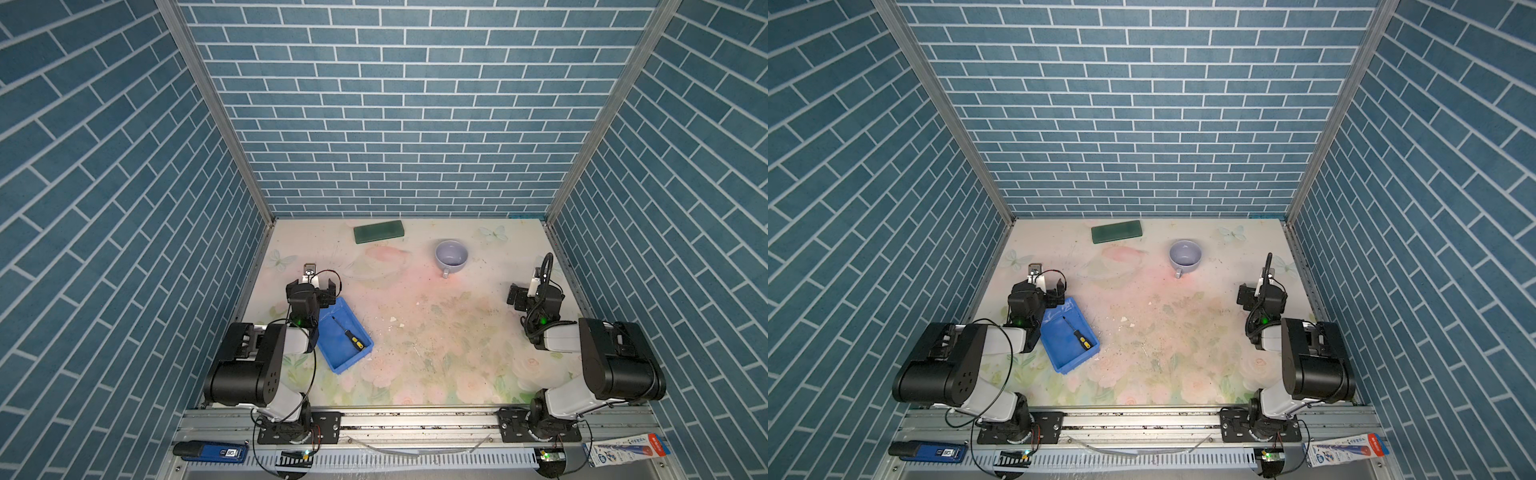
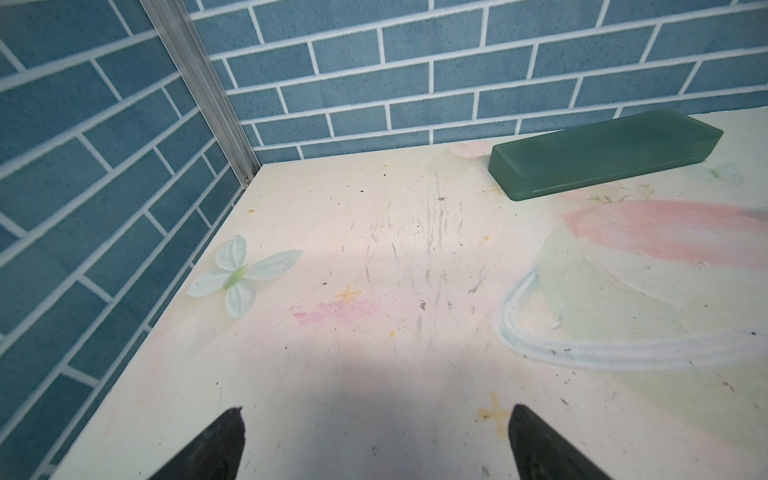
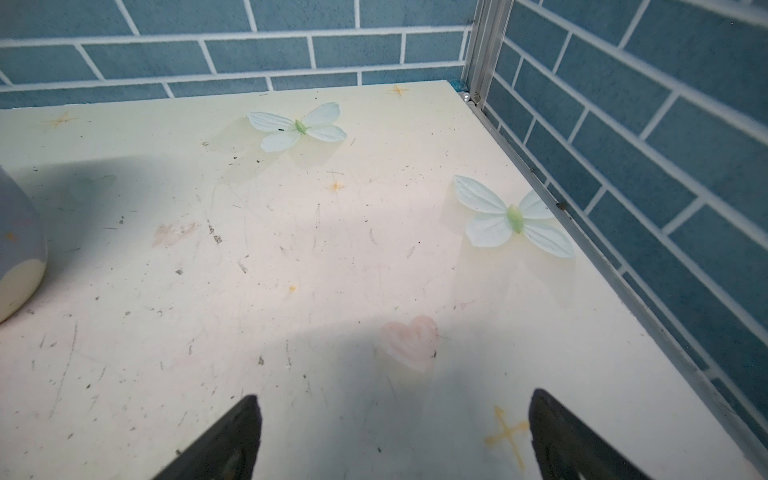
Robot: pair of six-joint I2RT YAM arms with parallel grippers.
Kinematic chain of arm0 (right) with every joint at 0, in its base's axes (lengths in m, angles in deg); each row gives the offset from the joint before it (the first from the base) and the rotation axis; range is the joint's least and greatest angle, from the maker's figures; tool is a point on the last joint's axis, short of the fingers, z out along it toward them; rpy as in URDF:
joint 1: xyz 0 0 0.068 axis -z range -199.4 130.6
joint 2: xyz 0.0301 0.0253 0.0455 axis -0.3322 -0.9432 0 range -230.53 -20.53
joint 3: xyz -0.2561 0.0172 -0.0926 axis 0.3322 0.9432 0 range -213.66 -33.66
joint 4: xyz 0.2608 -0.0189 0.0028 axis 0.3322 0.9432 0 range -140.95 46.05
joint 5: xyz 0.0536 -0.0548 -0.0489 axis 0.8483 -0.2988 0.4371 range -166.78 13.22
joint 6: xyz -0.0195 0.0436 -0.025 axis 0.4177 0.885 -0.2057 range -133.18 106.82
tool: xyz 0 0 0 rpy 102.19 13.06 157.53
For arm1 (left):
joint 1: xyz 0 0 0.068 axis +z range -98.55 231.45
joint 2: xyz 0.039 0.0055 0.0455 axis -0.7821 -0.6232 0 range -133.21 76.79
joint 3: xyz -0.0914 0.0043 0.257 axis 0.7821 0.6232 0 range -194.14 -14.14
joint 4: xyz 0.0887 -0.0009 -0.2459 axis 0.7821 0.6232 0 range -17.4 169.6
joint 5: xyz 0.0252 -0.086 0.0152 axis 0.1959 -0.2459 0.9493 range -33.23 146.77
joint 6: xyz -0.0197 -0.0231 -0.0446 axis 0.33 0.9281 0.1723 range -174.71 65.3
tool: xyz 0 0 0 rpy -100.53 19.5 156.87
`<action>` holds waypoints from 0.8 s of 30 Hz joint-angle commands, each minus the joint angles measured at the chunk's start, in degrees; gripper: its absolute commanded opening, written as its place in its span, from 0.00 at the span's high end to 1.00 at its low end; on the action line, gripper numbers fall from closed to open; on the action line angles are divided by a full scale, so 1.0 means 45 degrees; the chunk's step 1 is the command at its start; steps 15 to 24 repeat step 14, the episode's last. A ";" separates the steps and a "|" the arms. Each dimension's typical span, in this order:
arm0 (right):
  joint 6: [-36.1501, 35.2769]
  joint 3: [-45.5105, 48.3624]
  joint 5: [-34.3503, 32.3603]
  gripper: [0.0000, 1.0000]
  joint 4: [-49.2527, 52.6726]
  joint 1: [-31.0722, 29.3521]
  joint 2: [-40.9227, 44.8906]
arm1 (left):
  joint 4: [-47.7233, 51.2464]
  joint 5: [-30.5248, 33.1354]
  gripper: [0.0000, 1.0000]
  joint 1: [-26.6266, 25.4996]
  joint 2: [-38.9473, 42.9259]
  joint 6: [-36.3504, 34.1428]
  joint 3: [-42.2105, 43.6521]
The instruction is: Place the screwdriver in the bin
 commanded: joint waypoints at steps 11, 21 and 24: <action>0.0096 -0.0340 0.0067 0.01 -0.0356 0.0012 -0.0011 | 0.0137 -0.0055 0.00 0.0072 -0.0105 0.0077 -0.0205; 0.0062 -0.0273 -0.0004 0.01 -0.0424 0.0000 0.0004 | 0.0086 -0.0046 0.00 0.0062 -0.0104 0.0076 -0.0166; 0.0062 -0.0273 -0.0004 0.01 -0.0424 0.0000 0.0004 | 0.0086 -0.0046 0.00 0.0062 -0.0104 0.0076 -0.0166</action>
